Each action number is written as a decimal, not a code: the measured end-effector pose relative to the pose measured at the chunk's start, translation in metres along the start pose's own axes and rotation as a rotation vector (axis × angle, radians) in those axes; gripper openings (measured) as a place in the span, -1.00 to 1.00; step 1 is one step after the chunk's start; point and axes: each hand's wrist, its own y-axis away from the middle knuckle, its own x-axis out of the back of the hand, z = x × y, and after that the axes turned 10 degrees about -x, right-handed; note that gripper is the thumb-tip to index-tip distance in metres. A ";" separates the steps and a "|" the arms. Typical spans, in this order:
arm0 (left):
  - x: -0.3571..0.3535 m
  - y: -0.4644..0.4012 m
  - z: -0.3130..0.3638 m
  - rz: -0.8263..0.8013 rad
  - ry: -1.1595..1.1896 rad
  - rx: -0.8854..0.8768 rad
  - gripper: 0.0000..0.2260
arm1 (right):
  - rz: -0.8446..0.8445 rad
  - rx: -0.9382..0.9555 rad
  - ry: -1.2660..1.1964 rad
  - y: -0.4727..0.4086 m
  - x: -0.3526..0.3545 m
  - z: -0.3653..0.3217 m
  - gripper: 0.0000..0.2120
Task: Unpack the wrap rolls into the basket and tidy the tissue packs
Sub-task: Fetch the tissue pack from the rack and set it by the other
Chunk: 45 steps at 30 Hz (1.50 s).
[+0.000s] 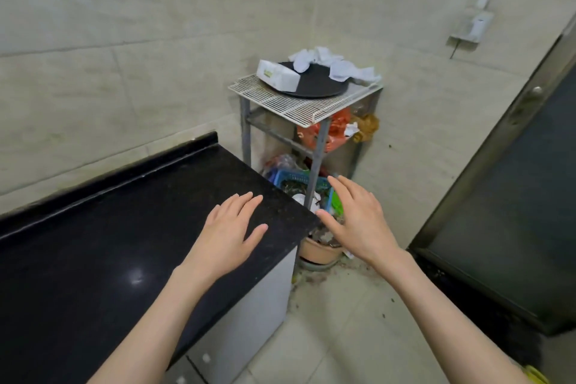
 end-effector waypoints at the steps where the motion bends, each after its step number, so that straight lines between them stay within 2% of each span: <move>1: -0.005 -0.018 0.002 0.002 0.002 -0.006 -0.49 | 0.005 -0.006 -0.001 -0.014 0.001 0.011 -0.39; 11: -0.044 -0.212 -0.041 0.089 0.018 -0.019 -0.50 | 0.017 0.042 -0.009 -0.199 -0.013 0.074 -0.38; 16: -0.037 -0.325 -0.075 0.157 0.025 0.010 -0.50 | 0.048 0.093 0.018 -0.322 -0.009 0.078 -0.40; 19: -0.035 -0.372 -0.097 0.128 0.033 0.061 -0.49 | 0.004 0.119 -0.042 -0.381 -0.015 0.072 -0.41; 25: -0.041 -0.409 -0.139 0.096 -0.001 0.180 -0.48 | -0.152 0.081 -0.176 -0.493 -0.042 0.031 -0.36; 30: -0.039 -0.409 -0.162 0.110 -0.083 0.297 -0.47 | -0.266 -0.064 -0.230 -0.559 -0.078 -0.018 -0.09; 35: -0.037 -0.400 -0.170 0.162 -0.100 0.454 -0.48 | -0.271 -0.064 -0.241 -0.591 -0.099 -0.029 -0.14; 39: -0.039 -0.396 -0.160 0.206 -0.054 0.561 -0.48 | -0.228 0.071 -0.267 -0.600 -0.088 -0.023 -0.18; 42: -0.033 -0.385 -0.148 0.274 -0.047 0.597 -0.43 | -0.192 0.365 -0.313 -0.585 -0.074 -0.025 -0.18; 45: -0.014 -0.358 -0.134 0.356 -0.100 0.620 -0.34 | -0.295 0.690 -0.333 -0.553 -0.063 -0.037 -0.13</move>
